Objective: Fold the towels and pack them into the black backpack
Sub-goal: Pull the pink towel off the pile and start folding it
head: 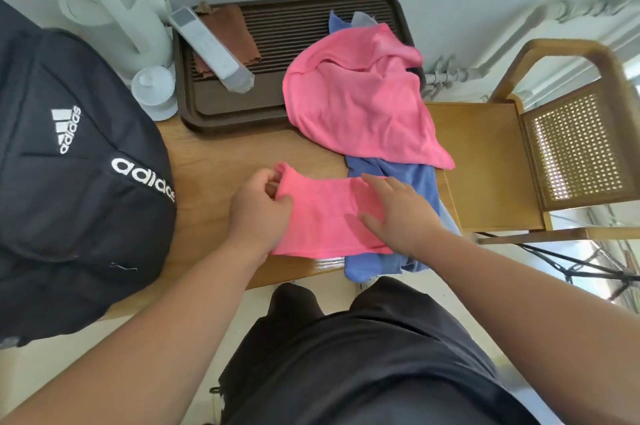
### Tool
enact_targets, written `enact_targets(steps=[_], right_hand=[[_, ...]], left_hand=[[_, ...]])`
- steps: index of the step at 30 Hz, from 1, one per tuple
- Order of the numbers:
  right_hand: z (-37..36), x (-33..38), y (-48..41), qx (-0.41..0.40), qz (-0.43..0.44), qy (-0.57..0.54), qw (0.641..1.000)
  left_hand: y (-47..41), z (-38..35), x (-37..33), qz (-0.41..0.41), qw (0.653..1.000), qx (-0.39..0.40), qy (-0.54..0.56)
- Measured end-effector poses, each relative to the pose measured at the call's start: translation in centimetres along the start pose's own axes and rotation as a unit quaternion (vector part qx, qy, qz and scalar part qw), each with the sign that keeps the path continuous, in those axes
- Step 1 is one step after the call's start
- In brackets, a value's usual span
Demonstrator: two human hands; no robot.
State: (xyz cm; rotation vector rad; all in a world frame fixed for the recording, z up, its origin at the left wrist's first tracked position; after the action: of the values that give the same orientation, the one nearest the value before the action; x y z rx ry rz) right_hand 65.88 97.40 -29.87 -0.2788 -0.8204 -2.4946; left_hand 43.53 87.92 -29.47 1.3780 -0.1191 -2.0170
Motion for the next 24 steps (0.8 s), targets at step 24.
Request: enact_targets(steps=[24], right_hand=[[0.2,-6.7,0.2,0.13,0.088,-0.223,0.962]], left_hand=[[3.3,-15.3,-3.4,0.032,0.98,-0.01,-0.196]])
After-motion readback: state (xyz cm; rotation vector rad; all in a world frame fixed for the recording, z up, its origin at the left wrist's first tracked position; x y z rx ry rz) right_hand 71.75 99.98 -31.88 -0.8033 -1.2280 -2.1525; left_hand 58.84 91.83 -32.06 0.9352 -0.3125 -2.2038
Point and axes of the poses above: each hand's wrist, its own y-axis away from the middle knuckle, its own z-axis out of the back of the hand, x = y × z, the point moved 9 cm from there along -y, towards the middle knuckle, and after that the axes turned 6 degrees about x, right-handed, at the moved point
